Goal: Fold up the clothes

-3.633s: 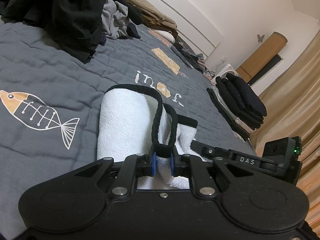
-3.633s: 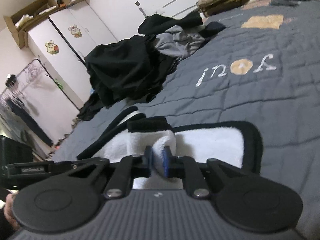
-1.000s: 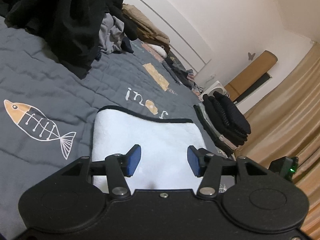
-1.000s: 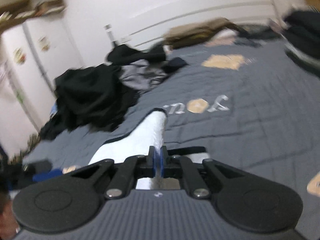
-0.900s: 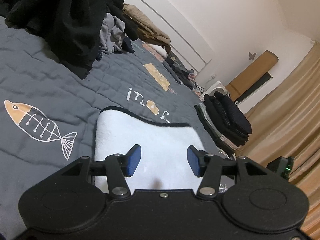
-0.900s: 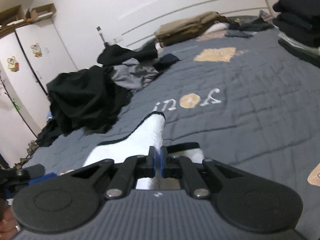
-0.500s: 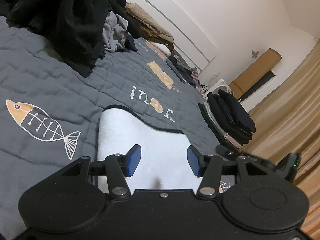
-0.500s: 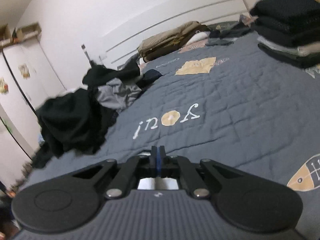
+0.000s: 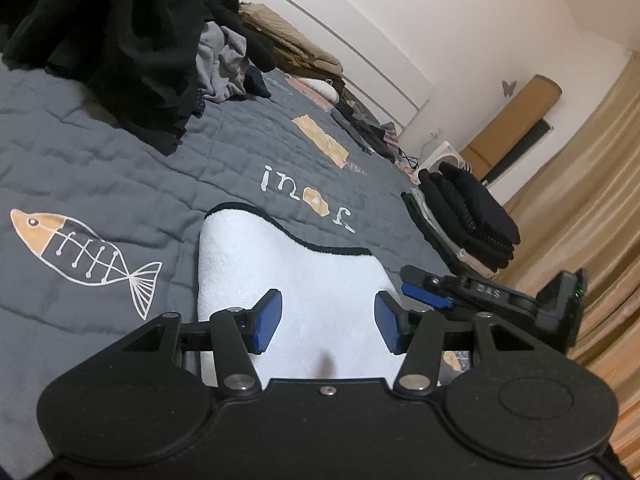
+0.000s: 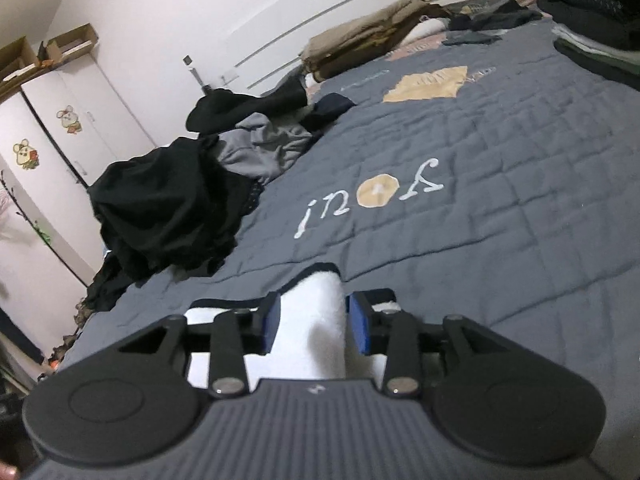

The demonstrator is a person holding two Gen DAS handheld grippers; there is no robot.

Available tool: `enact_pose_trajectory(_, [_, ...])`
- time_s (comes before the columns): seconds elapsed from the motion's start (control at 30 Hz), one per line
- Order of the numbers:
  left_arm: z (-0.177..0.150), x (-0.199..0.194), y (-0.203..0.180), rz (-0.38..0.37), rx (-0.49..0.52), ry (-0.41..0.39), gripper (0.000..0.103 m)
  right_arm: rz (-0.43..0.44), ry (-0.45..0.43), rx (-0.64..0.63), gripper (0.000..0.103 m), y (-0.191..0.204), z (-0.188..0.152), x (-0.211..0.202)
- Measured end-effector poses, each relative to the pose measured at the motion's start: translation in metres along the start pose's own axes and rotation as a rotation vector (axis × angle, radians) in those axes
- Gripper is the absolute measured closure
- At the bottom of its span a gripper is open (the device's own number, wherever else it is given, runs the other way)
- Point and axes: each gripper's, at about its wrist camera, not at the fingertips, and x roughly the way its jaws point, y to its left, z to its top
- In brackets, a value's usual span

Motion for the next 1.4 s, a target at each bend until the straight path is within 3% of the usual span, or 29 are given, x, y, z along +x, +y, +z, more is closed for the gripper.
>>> enact_pose_trajectory(0.23, [-0.001,0.003,-0.001,0.002,0.014,0.011,0.052,0.002,0.023,0.037,0.067,-0.005,-0.012,0.02])
enact_pose_trajectory(0.27, [-0.001,0.003,-0.001,0.001,0.014,0.012,0.052,0.009,0.025,0.047,0.071,-0.005,-0.013,0.022])
enact_pose_trajectory(0.33, [-0.001,0.002,-0.001,0.001,0.015,0.012,0.052,0.031,0.024,0.066,0.093,-0.005,-0.016,0.024])
enact_pose_trajectory(0.37, [-0.001,0.002,-0.001,0.001,0.014,0.011,0.052,0.038,0.026,0.067,0.098,-0.004,-0.016,0.023])
enact_pose_trajectory(0.6, [0.0,0.001,0.0,0.004,0.005,0.006,0.052,0.089,-0.063,0.127,0.099,0.003,0.007,-0.015])
enact_pose_trajectory(0.8, [0.0,0.001,-0.001,0.007,0.007,0.009,0.052,0.01,-0.05,0.123,0.1,-0.011,0.007,-0.014])
enact_pose_trajectory(0.9, [0.0,0.001,0.0,0.01,0.009,0.014,0.052,-0.031,0.021,0.123,0.099,-0.025,-0.008,0.008])
enact_pose_trajectory(1.07, [-0.001,0.003,0.0,0.014,0.014,0.027,0.052,-0.037,0.054,0.095,0.092,-0.026,-0.02,0.021])
enact_pose_trajectory(1.27, [0.002,-0.002,0.004,0.004,0.0,0.021,0.052,0.018,0.002,0.094,0.072,-0.006,-0.001,-0.016])
enact_pose_trajectory(1.4, [0.003,-0.007,0.005,-0.017,-0.021,0.014,0.052,0.11,0.019,0.074,0.063,0.021,-0.005,-0.04])
